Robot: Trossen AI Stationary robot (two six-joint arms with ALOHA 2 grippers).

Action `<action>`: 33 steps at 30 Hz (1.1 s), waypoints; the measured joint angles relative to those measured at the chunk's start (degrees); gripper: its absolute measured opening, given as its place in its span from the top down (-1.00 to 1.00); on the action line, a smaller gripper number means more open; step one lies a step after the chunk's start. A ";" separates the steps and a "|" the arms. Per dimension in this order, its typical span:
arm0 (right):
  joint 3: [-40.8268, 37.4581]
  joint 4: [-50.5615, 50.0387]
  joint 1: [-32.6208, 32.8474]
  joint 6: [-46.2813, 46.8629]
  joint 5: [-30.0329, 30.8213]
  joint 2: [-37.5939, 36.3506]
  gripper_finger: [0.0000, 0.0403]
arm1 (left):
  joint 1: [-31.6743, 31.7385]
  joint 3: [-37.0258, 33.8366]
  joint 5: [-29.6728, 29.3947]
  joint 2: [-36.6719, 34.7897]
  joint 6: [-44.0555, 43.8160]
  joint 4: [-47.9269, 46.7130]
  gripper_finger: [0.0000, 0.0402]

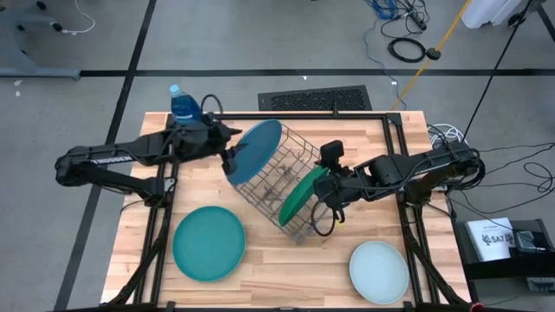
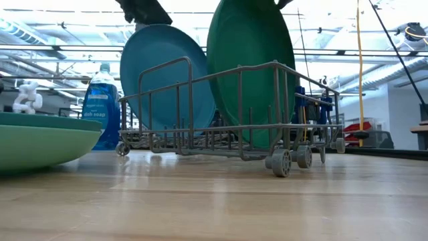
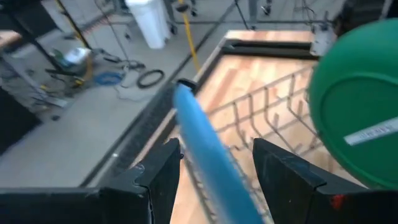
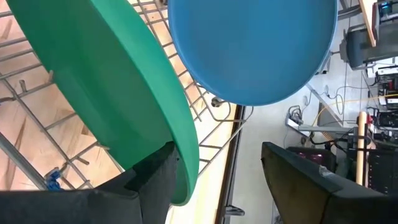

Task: Sort dishes
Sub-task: Adjust the plates in the dish rack

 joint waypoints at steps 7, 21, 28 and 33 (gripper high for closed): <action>0.00 0.03 0.25 0.06 0.02 0.00 -0.12 | 1.12 0.00 1.08 5.97 -2.26 -2.91 0.00; 0.00 0.36 3.41 -4.65 3.09 -0.02 -0.12 | -0.18 7.45 -1.35 7.88 -3.46 -3.91 0.92; 3.25 0.20 5.21 -8.10 9.66 -0.11 -0.12 | -4.47 18.26 -6.00 7.86 -2.33 -4.20 0.95; 8.37 -5.11 6.63 -7.80 12.99 -0.15 -0.12 | -10.74 24.60 -10.47 7.95 -2.01 -2.72 0.95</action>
